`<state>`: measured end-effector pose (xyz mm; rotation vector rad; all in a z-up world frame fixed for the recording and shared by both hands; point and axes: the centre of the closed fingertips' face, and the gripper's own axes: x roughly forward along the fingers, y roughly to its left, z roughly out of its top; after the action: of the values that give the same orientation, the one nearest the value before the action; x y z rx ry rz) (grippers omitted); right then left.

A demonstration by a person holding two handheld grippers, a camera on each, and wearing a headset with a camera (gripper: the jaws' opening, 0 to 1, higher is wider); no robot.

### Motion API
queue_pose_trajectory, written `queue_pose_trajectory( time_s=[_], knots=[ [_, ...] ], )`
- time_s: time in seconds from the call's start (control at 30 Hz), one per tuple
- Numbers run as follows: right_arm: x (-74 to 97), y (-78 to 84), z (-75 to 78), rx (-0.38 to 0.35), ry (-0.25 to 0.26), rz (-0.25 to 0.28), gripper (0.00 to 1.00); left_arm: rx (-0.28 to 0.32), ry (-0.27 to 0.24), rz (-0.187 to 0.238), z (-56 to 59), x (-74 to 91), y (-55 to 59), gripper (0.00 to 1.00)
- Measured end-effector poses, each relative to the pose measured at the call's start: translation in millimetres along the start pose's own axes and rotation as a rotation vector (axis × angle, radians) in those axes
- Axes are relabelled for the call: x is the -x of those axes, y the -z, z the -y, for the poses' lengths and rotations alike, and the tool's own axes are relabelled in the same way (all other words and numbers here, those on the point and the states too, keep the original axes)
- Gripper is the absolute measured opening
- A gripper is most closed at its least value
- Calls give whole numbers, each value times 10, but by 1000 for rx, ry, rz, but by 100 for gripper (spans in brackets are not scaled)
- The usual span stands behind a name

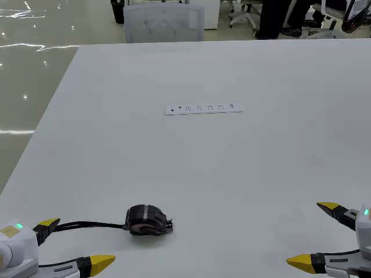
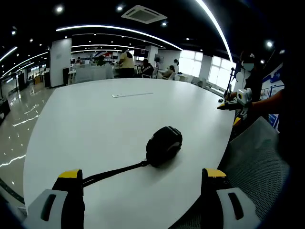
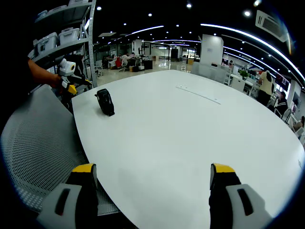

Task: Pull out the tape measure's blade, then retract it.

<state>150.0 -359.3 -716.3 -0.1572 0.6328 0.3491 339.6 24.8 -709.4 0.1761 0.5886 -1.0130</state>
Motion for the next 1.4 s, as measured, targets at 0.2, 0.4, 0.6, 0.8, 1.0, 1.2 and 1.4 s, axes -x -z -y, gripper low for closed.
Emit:
queue_pose_trajectory(
  time_s=[0.2,0.4,0.6,0.8,1.0,1.2,1.4],
  knots=[
    [0,35,25,1,-2,-9,100,1,-12,23,5,6,-81,100],
    [2,49,83,-6,2,-6,100,-19,12,4,27,10,-76,100],
    [5,24,42,6,-19,-9,100,-10,19,-12,16,11,-69,100],
    [-20,9,54,10,-18,-6,100,-15,16,-12,29,43,-42,100],
    [-29,10,63,11,-9,-8,100,-26,19,-27,13,49,20,100],
    [-6,28,69,-2,6,-8,100,-24,25,-35,12,24,17,100],
    [12,70,50,-6,10,-21,100,-41,31,-54,-15,-28,26,100]
  ],
)
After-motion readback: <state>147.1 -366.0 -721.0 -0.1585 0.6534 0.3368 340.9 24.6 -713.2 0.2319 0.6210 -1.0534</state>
